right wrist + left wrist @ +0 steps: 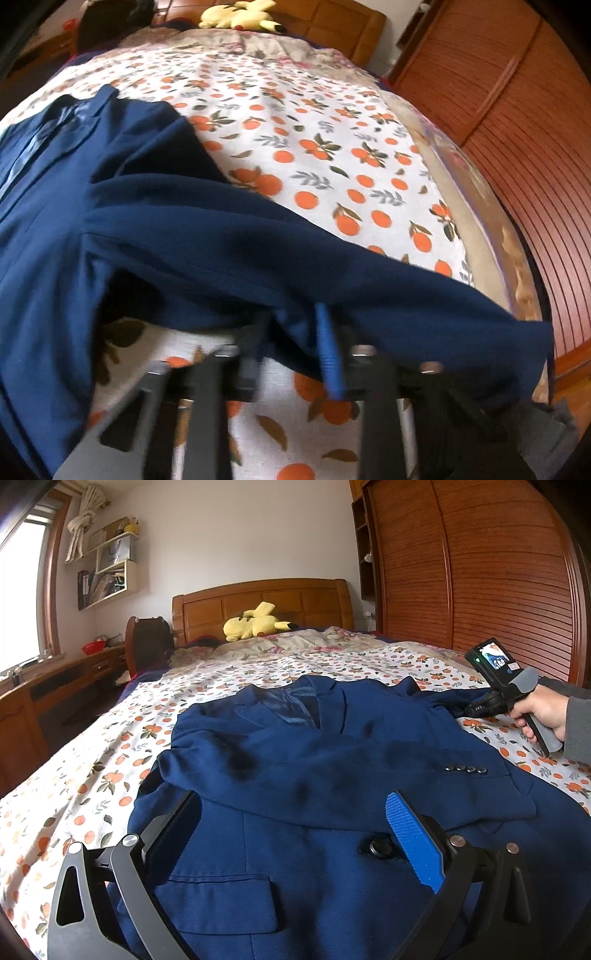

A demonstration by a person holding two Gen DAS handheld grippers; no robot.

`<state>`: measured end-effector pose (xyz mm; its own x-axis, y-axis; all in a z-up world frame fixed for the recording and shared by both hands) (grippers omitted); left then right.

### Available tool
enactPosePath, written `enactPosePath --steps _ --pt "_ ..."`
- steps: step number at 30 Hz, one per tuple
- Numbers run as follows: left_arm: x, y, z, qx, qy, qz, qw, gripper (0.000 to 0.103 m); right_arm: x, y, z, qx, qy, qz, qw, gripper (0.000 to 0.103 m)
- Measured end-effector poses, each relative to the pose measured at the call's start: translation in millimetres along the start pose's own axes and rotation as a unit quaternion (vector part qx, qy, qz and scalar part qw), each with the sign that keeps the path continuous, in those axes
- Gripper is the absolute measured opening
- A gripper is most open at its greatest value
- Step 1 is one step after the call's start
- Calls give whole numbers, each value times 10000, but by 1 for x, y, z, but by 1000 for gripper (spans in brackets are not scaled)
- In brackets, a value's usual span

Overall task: Fold large clothes
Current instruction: 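Move the right tool to the other sleeve cuff and close on it, then fold the held sleeve across the blazer front with the right tool, then open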

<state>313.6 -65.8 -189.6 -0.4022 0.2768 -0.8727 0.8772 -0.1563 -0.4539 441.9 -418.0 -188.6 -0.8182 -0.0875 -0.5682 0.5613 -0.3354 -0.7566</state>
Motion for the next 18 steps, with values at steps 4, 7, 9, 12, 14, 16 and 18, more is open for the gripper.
enactPosePath --steps 4,7,9,12,14,16,18 --pt "1 0 2 -8 47 -24 10000 100 -13 -26 -2 297 42 538 9981 4" --pt "2 1 2 -1 27 -37 10000 100 -24 -56 -10 146 34 902 9958 4" --pt "2 2 1 4 21 -45 10000 100 -30 -77 -20 -84 -40 1126 9936 4" --pt "2 2 1 5 24 -46 10000 100 -35 -105 -39 -490 -175 1348 9895 4" --pt "2 2 0 5 20 -45 10000 100 -32 -124 -60 -869 -340 1426 9854 4" --pt "2 2 0 7 13 -46 10000 100 -24 -136 -81 -1198 -542 1391 9815 4" --pt "2 3 0 10 9 -50 10000 100 -15 -141 -100 -1353 -728 1300 9795 5"
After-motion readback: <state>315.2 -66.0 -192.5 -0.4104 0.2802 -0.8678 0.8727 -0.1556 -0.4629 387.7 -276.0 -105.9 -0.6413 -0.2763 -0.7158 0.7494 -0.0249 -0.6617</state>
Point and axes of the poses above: each gripper's, at about its wrist camera, not at the fingertips, and y roughly the way its jaws point, z to its right, x to its underside, the point moved 2 cm from there along y, roughly the way its jaws point, and after that the axes turned 6 degrees about y, right-handed, at the moved point
